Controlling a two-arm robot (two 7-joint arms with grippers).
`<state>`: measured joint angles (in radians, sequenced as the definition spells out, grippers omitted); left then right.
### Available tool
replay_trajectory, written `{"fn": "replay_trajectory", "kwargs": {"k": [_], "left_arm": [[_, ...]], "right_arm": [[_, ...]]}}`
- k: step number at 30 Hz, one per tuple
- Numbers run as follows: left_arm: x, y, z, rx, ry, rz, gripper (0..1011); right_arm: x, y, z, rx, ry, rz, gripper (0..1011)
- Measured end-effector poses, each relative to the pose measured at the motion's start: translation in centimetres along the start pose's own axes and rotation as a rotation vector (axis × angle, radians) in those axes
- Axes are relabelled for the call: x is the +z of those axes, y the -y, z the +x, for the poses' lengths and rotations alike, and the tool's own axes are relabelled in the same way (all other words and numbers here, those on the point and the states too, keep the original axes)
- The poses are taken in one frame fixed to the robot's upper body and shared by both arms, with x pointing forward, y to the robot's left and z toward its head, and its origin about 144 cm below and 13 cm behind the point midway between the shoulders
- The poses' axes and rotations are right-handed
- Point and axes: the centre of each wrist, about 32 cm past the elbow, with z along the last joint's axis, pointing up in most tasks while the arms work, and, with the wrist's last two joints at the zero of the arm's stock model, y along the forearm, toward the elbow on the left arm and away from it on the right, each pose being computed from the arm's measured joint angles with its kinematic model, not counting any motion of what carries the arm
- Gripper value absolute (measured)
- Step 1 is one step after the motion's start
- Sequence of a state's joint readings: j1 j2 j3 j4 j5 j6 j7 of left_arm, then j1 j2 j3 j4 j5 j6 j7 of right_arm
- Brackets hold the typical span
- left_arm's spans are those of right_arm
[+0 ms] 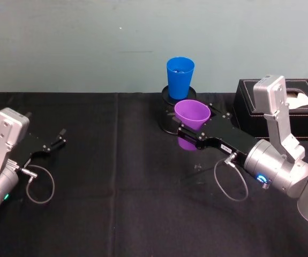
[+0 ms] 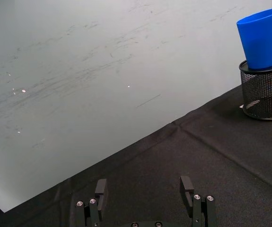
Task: Pick up one cup with a gripper and tap it against the other cup.
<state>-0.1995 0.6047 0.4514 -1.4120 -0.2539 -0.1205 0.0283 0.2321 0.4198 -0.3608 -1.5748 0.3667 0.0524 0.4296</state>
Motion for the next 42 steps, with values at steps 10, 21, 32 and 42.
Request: {"fn": "replay_trajectory", "kwargs": {"k": [10, 21, 32, 42], "left_arm": [[0.0, 0.0, 0.0, 0.0, 0.0, 0.0, 1000], [0.0, 0.0, 0.0, 0.0, 0.0, 0.0, 1000], [0.0, 0.0, 0.0, 0.0, 0.0, 0.0, 1000], [0.0, 0.0, 0.0, 0.0, 0.0, 0.0, 1000]], "right_arm": [[0.0, 0.0, 0.0, 0.0, 0.0, 0.0, 734], [-0.6, -1.5, 1.2, -0.003, 0.016, -0.029, 734], [-1.9, -6.3, 4.2, -0.055, 0.001, 0.02, 734], [-1.8, -8.1, 5.3, -0.085, -0.04, 0.017, 734]]}}
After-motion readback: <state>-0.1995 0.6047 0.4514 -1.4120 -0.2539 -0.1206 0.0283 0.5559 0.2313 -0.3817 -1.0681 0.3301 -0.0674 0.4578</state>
